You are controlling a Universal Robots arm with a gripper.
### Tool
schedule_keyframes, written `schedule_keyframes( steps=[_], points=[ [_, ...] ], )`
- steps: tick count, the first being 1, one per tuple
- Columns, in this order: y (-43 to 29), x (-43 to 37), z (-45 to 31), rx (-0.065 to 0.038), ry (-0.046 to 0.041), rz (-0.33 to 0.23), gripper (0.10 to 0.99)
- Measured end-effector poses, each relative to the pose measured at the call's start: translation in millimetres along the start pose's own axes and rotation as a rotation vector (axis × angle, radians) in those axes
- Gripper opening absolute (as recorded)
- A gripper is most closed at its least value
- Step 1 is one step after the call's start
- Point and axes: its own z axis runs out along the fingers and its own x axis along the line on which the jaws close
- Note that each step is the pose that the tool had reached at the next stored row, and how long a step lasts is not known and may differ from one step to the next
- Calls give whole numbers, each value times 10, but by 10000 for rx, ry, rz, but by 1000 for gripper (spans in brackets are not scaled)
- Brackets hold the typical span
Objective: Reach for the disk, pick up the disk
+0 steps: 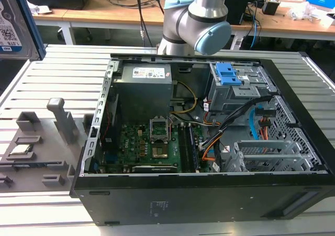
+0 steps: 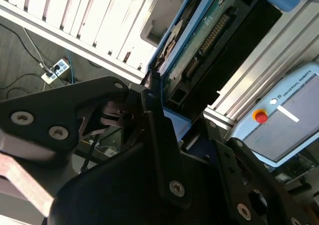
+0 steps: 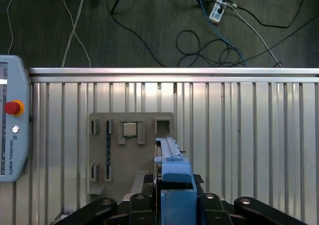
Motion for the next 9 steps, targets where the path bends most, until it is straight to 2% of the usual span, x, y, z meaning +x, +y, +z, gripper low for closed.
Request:
schedule_keyframes(
  steps=[2, 4, 6, 7, 9],
  points=[
    [-5, 0, -1, 0, 0, 0, 369],
    [-55, 0, -3, -1, 3, -1, 369],
    [-146, 0, -6, 0, 4, 0, 369],
    [-218, 0, -10, 0, 4, 0, 369],
    [-296, -1, -13, 0, 4, 0, 369]
  ],
)
